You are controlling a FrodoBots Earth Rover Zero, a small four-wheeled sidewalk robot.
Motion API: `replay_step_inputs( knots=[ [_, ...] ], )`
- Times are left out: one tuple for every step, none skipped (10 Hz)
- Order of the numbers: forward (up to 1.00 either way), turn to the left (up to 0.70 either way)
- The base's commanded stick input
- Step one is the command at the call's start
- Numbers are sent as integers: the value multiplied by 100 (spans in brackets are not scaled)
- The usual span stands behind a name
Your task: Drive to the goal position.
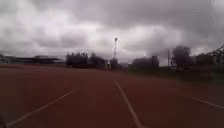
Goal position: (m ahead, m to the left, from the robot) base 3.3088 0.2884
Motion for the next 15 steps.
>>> replay_step_inputs(
  knots=[
    [70,0],
    [70,0],
    [70,0],
    [70,0],
    [70,0],
    [70,0],
    [70,0],
    [70,0],
    [70,0],
    [70,0],
    [70,0],
    [70,0],
    [70,0],
    [70,0],
    [70,0]
  ],
)
